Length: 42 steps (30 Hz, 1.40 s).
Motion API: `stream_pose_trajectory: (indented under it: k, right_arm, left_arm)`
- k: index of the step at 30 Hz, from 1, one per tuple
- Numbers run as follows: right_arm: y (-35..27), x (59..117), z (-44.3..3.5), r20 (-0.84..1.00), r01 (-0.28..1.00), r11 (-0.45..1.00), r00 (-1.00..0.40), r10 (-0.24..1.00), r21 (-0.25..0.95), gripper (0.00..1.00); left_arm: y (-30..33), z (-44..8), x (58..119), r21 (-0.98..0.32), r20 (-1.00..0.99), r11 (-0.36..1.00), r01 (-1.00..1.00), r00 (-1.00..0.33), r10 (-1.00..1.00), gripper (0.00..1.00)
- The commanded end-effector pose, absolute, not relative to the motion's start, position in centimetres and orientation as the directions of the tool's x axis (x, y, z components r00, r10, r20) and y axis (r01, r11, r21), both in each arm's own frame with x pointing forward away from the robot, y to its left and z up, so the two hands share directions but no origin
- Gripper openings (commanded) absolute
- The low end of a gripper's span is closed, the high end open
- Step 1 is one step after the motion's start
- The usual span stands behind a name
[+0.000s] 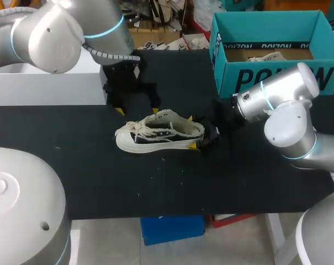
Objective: Take the shoe out of the shoebox, open the shoe tongue, remove and reinsert the insole, then place the shoe into the shoebox
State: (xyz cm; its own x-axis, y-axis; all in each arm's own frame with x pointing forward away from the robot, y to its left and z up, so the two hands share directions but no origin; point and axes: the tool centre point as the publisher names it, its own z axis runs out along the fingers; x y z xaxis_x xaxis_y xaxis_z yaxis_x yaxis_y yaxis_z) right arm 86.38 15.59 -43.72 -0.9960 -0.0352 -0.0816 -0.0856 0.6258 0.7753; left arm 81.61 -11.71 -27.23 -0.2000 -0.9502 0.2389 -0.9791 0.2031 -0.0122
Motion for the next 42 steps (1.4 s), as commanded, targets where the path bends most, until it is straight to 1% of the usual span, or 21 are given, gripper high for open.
stream_pose_trajectory:
  k: [1,6,11,16,18,27,42]
  right_arm:
    - [15.9,86.6,-44.1,-0.081,-0.084,0.626,-0.996,-0.034,0.775,0.00]
    - [15.9,86.6,-44.1,-0.081,-0.084,0.626,-0.996,-0.034,0.775,0.00]
    - [15.9,86.6,-44.1,-0.081,-0.084,0.626,-0.996,-0.034,0.775,0.00]
    - [15.9,86.6,-44.1,-0.081,-0.084,0.626,-0.996,-0.034,0.775,0.00]
    - [15.9,86.6,-44.1,-0.081,-0.084,0.626,-0.996,-0.034,0.775,0.00]
    - [15.9,86.6,-44.1,-0.081,-0.084,0.626,-0.996,-0.034,0.775,0.00]
    - [15.9,86.6,-44.1,-0.081,-0.084,0.626,-0.996,-0.034,0.775,0.00]
  left_arm:
    - [-14.8,-27.9,83.5,0.081,0.072,0.158,-0.984,-0.152,-0.986,1.00]
    - [-16.0,-28.6,84.2,0.083,-0.075,0.116,-0.990,-0.122,-0.990,1.00]
    - [-17.2,-29.5,84.7,0.095,-0.133,0.095,-0.991,-0.107,-0.985,1.00]
    - [-18.0,-31.0,84.6,0.108,-0.154,0.094,-0.990,-0.110,-0.982,1.00]
    - [-18.2,-31.5,84.7,0.084,-0.164,0.099,-0.992,-0.111,-0.980,1.00]
    - [-17.7,-34.1,84.9,0.082,-0.187,0.075,-0.994,-0.090,-0.978,1.00]
    - [-17.6,-36.6,85.0,0.107,-0.287,0.075,-0.991,-0.103,-0.952,1.00]
